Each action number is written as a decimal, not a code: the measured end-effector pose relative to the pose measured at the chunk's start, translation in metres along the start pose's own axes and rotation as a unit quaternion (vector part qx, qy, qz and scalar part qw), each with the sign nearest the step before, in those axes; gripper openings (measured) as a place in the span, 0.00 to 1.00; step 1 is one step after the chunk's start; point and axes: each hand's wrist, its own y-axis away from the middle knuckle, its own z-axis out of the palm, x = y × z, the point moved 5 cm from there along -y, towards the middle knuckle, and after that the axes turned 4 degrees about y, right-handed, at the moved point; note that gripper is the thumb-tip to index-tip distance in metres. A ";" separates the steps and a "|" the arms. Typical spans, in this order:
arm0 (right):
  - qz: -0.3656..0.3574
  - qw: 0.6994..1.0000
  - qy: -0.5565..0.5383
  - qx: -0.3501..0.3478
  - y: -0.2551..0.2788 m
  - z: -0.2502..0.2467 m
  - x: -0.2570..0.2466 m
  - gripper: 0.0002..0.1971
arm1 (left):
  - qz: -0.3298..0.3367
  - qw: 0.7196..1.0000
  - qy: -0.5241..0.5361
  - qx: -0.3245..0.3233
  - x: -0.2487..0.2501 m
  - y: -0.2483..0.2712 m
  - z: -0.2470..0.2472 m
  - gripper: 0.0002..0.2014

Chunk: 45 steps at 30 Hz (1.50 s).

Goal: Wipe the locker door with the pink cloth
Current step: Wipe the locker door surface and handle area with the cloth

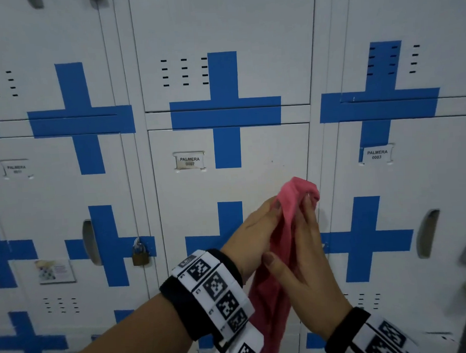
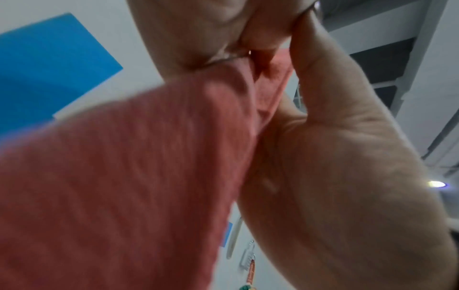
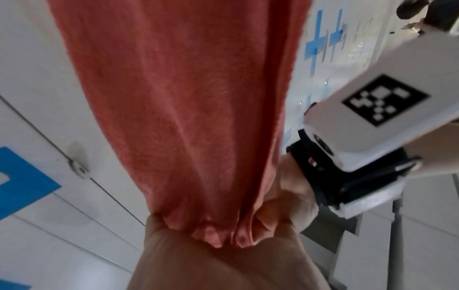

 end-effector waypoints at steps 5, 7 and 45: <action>0.034 0.998 -0.053 0.016 -0.005 -0.006 0.018 0.42 | -0.073 0.995 -0.008 -0.065 -0.009 -0.015 0.016 0.37; 0.023 0.997 -0.042 0.053 -0.010 -0.010 0.023 0.35 | -0.075 0.995 -0.035 -0.052 -0.001 -0.024 0.021 0.40; -0.092 0.856 0.499 -0.104 -0.076 0.032 0.093 0.35 | 0.157 0.633 -0.741 0.161 -0.023 -0.044 -0.147 0.45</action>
